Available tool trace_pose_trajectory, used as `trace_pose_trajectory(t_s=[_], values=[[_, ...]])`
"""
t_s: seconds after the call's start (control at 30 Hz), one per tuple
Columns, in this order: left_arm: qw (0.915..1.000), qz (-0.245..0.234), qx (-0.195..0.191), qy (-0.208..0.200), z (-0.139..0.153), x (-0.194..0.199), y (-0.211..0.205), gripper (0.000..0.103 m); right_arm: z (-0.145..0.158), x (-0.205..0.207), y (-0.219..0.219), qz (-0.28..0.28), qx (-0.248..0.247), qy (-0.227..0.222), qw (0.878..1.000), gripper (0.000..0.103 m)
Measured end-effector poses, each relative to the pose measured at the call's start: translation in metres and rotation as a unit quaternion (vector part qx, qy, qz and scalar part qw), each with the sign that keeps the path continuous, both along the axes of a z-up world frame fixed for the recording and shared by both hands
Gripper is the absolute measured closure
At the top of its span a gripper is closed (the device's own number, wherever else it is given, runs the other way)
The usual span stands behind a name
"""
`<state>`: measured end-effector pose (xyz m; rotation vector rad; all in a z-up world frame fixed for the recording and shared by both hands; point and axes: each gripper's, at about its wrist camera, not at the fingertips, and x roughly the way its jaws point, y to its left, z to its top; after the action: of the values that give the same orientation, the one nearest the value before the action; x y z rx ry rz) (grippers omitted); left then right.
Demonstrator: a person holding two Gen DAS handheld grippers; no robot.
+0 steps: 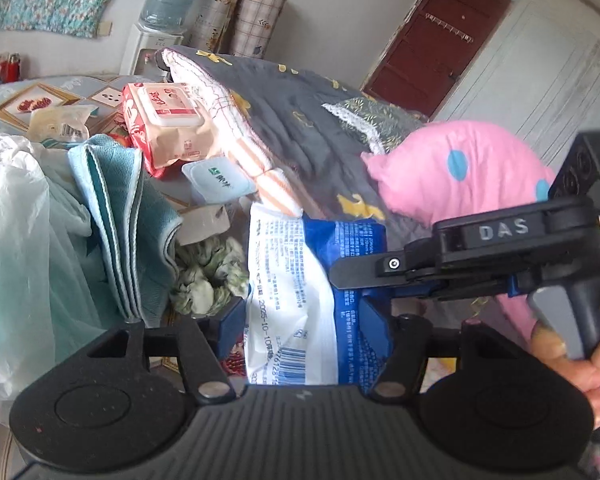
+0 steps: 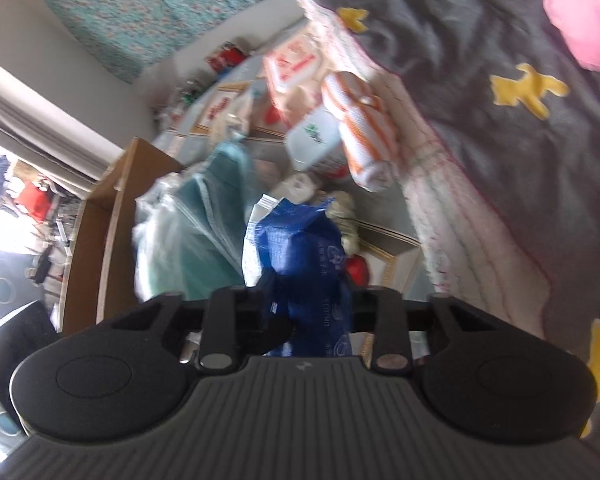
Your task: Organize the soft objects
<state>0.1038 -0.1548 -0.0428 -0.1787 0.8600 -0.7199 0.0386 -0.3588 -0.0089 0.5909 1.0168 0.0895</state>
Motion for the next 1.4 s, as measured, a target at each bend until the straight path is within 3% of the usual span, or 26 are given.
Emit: trace_pose_trajectory(t_s=[0.17, 0.33, 0.47, 0.77, 0.83, 1.0, 1.1, 1.27, 1.4], values=[[0.9994, -0.009, 0.023, -0.023, -0.01, -0.017, 0.001, 0.042, -0.013, 0.018, 0.005, -0.024, -0.042, 0.03, 0.998, 0.075], [0.999, -0.033, 0.025, -0.016, -0.024, -0.021, -0.002, 0.042, -0.028, 0.03, 0.011, -0.06, -0.013, 0.07, 0.996, 0.073], [0.9988, -0.039, 0.029, -0.004, -0.035, -0.018, -0.003, 0.041, -0.032, 0.033, 0.024, -0.066, 0.017, 0.074, 0.995, 0.071], [0.9987, -0.008, 0.042, 0.027, -0.042, -0.002, 0.015, 0.042, -0.026, 0.036, 0.052, -0.025, 0.092, 0.041, 0.995, 0.07], [0.9978, 0.003, 0.061, 0.025, -0.043, -0.001, 0.016, 0.049, -0.028, 0.036, 0.056, -0.02, 0.109, 0.033, 0.993, 0.071], [0.996, 0.014, 0.085, 0.025, -0.04, 0.0, 0.02, 0.054, -0.031, 0.026, 0.04, -0.045, 0.11, -0.007, 0.993, 0.068], [0.9953, 0.023, 0.09, 0.027, -0.038, 0.0, 0.027, 0.056, -0.046, 0.022, 0.027, -0.063, 0.114, 0.001, 0.991, 0.062], [0.9961, 0.036, 0.034, 0.073, -0.042, 0.008, 0.045, 0.065, -0.081, 0.023, 0.019, -0.08, 0.168, 0.024, 0.982, 0.056], [0.9903, 0.033, -0.047, 0.126, -0.051, 0.014, 0.057, 0.068, -0.073, 0.02, 0.019, -0.075, 0.157, 0.006, 0.985, 0.055]])
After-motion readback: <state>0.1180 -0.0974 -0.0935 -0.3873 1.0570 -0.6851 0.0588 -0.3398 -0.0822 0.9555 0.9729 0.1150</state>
